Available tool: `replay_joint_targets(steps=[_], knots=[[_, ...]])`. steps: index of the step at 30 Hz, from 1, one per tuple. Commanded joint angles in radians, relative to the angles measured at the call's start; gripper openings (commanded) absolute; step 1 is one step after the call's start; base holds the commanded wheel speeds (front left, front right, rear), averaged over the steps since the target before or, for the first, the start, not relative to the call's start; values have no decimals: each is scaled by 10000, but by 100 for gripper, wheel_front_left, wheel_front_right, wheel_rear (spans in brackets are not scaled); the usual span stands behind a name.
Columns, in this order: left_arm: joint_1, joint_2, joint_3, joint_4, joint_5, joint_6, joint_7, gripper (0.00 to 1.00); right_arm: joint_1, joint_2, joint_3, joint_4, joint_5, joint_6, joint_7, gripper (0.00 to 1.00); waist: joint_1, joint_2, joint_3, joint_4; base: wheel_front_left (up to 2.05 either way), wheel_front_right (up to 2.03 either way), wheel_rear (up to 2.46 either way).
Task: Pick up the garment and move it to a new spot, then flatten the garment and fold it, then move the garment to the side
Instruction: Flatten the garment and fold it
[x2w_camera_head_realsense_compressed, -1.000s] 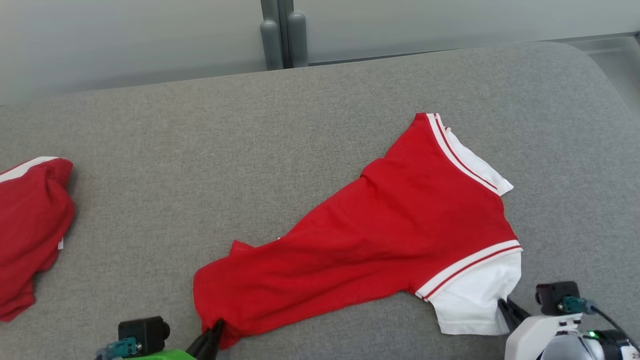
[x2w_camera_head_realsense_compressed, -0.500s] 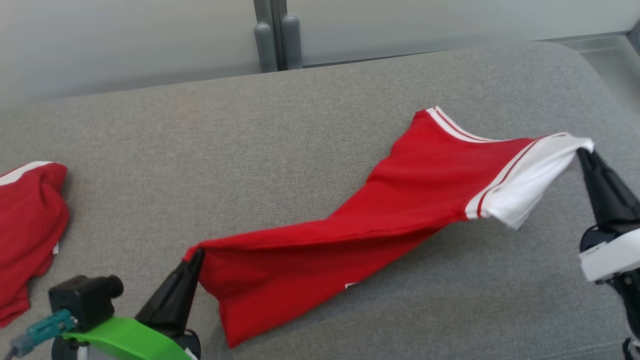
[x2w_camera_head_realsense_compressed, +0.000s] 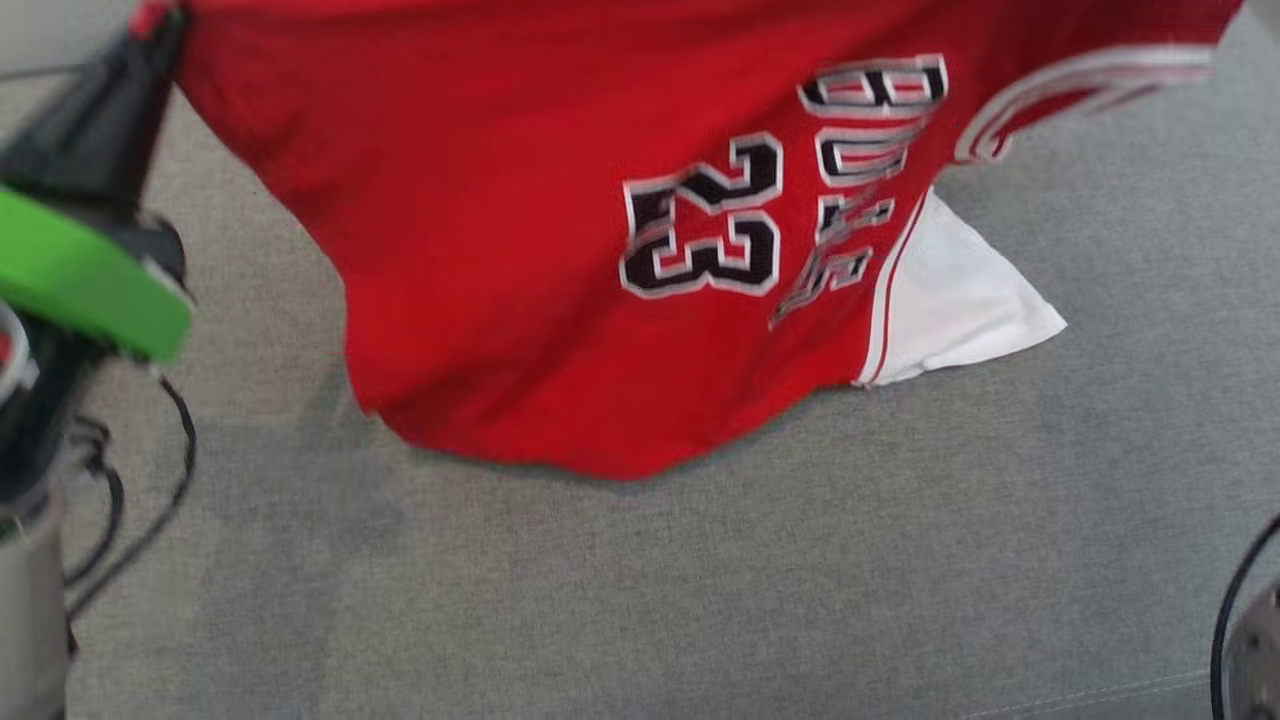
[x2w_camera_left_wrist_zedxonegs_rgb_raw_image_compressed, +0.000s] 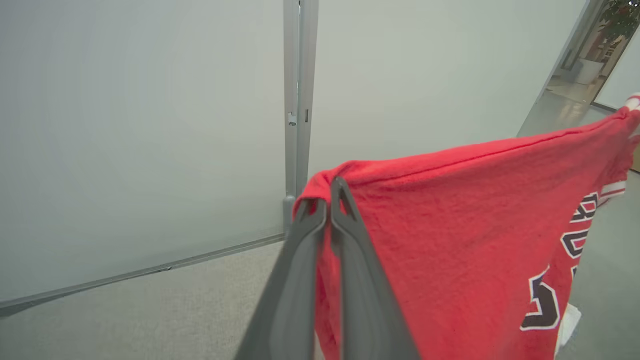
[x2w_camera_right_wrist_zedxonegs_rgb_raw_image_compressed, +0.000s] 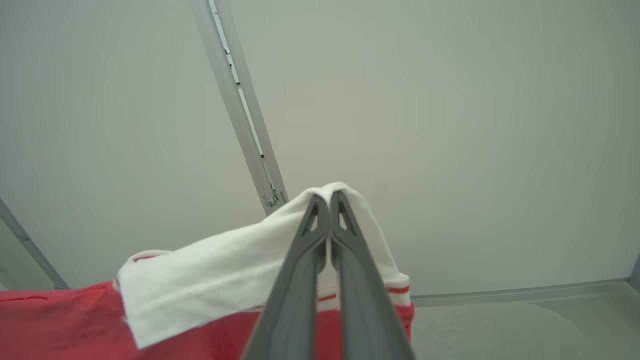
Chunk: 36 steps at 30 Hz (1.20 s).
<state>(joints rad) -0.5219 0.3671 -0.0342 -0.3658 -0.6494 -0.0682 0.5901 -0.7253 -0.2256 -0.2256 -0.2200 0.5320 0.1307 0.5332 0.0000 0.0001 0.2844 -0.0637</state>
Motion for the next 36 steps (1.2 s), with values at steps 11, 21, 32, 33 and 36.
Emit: replay_joint_targets(steps=[11,21,32,33,36], knots=[[-7669,-686,-1058,6213,1935,-88,-2028,0,-6958,1275,4,5196,-2505,-1,-2208,0,0,-1,3278,595,0,0,0],[-10119,-866,-1474,9595,2325,-556,-6507,0,-9359,1479,684,7988,-2588,2,-5222,0,0,-1,4249,446,0,0,0],[-6981,353,-4559,9445,245,-623,-7979,0,-5440,36,3180,7961,-185,-1,-6070,0,0,-1,3898,177,0,0,0],[-6677,509,-4692,9240,22,-624,-8014,0,-5065,-170,3311,7659,77,-1,-6091,0,0,-1,3853,165,0,0,0],[-5693,987,-4921,8575,-352,-625,-8149,0,-3700,-694,3489,6632,880,-1,-6046,0,0,-1,3616,150,0,0,0]])
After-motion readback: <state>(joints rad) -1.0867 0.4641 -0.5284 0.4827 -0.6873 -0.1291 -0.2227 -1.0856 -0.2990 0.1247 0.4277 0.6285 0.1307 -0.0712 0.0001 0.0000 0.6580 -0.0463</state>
